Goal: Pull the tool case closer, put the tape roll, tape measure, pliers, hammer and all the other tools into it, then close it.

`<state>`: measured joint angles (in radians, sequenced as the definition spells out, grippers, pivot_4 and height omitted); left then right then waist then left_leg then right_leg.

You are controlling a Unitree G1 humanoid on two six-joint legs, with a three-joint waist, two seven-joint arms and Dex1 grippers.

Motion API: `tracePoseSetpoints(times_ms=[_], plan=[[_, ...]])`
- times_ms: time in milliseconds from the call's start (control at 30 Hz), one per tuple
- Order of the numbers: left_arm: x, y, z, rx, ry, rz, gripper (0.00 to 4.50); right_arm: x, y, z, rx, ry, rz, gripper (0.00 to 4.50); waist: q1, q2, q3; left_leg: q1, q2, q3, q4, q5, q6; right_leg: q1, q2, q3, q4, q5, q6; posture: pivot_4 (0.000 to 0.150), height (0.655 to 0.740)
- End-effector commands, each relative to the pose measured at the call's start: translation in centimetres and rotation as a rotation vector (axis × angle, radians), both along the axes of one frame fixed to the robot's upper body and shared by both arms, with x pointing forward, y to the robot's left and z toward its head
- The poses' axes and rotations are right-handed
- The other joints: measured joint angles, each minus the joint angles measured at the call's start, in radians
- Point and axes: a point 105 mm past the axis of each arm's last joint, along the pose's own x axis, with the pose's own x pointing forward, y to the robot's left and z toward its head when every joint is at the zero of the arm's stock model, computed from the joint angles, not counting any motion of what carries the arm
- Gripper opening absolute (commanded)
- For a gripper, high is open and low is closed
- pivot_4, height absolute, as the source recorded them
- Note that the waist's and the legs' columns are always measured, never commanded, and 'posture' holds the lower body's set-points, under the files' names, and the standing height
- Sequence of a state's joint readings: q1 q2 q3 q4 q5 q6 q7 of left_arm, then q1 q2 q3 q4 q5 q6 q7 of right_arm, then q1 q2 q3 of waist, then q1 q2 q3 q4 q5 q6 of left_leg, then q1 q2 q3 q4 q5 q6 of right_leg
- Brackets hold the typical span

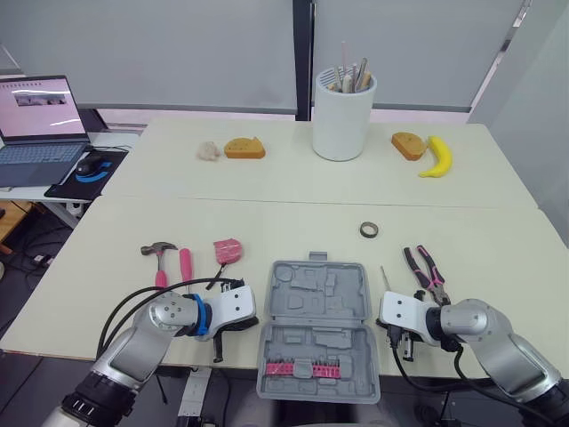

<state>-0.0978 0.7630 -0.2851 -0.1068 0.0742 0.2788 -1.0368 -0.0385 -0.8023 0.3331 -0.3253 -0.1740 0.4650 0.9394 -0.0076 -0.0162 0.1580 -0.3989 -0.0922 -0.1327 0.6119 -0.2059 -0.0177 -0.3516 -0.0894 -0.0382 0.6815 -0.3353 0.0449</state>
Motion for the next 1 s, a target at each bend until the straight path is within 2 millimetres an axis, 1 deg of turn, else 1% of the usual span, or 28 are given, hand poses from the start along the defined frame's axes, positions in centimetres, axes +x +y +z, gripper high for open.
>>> tracePoseSetpoints(times_ms=[33,167,367,567,700,800,867,900,933,967,1000], plan=[[0.7,1.9,0.7,0.013,-0.022,0.058,0.0,0.5,-1.9,0.4,-0.034,-0.007,-0.032,0.01,0.001,0.0,0.001,0.0,0.0,0.0,0.0,0.0,0.0,0.0,0.0,0.0,0.0,0.0,0.0,0.15,0.74],[1.2,2.7,1.9,-0.002,-0.05,0.077,0.0,1.1,-2.7,1.1,-0.042,-0.028,-0.037,0.01,0.002,-0.001,0.002,-0.001,0.0,0.0,0.0,0.0,0.0,0.0,0.0,0.0,0.0,0.0,0.0,0.15,0.74],[1.7,4.4,3.3,0.008,-0.081,0.1,0.0,1.9,-4.0,2.5,-0.057,-0.06,-0.048,0.01,0.004,-0.002,0.005,-0.003,0.0,0.0,0.0,0.0,0.0,-0.001,0.0,0.0,0.0,0.002,-0.004,0.15,0.74],[2.2,5.2,5.0,-0.026,-0.118,0.124,0.0,2.9,-5.2,4.7,-0.036,-0.109,-0.071,0.01,0.004,-0.002,0.006,-0.003,0.0,0.001,0.0,0.0,0.0,-0.001,0.0,0.0,0.0,0.002,-0.004,0.15,0.74],[2.3,5.9,6.6,-0.069,-0.139,0.153,0.0,3.1,-6.4,6.2,-0.016,-0.121,-0.086,0.01,0.004,-0.002,0.008,-0.003,0.0,0.001,0.0,0.0,0.0,-0.001,0.0,0.0,0.0,0.002,-0.004,0.15,0.74],[2.4,6.3,7.5,-0.093,-0.142,0.17,0.0,3.2,-6.8,7.2,0.008,-0.121,-0.087,0.01,0.004,-0.002,0.008,-0.003,0.0,0.001,0.0,0.0,0.0,-0.001,0.0,0.0,0.0,0.002,-0.004,0.15,0.74],[2.8,7.4,8.8,-0.122,-0.161,0.204,0.0,3.9,-7.2,8.7,0.032,-0.145,-0.081,0.43,0.003,-0.001,0.009,-0.003,0.0,0.001,0.0,0.0,0.0,-0.001,0.0,0.0,0.0,0.002,-0.004,0.15,0.74],[3.1,8.0,9.4,-0.137,-0.178,0.229,0.0,4.2,-7.4,9.4,0.048,-0.159,-0.084,0.57,0.002,-0.001,0.011,-0.003,0.0,0.001,0.0,0.0,0.0,-0.001,0.0,0.0,0.0,0.002,-0.004,0.15,0.74],[3.3,8.5,9.7,-0.139,-0.189,0.241,0.0,4.5,-7.6,9.9,0.059,-0.168,-0.089,0.77,0.002,-0.001,0.012,-0.003,0.001,0.001,0.0,0.0,0.0,-0.001,0.0,0.0,0.0,0.002,-0.004,0.15,0.74],[3.4,8.8,9.9,-0.138,-0.194,0.246,0.35,4.7,-7.7,10.1,0.065,-0.172,-0.092,1.02,0.003,-0.002,0.012,-0.003,0.001,0.001,0.0,0.0,0.0,-0.001,0.0,0.0,0.0,0.002,-0.004,0.15,0.74],[3.6,9.1,10.4,-0.157,-0.201,0.259,0.57,4.9,-7.8,10.4,0.072,-0.178,-0.092,1.25,0.003,-0.002,0.012,-0.003,0.001,0.001,0.0,0.0,0.0,-0.001,0.0,0.0,0.0,0.003,-0.005,0.15,0.74]])
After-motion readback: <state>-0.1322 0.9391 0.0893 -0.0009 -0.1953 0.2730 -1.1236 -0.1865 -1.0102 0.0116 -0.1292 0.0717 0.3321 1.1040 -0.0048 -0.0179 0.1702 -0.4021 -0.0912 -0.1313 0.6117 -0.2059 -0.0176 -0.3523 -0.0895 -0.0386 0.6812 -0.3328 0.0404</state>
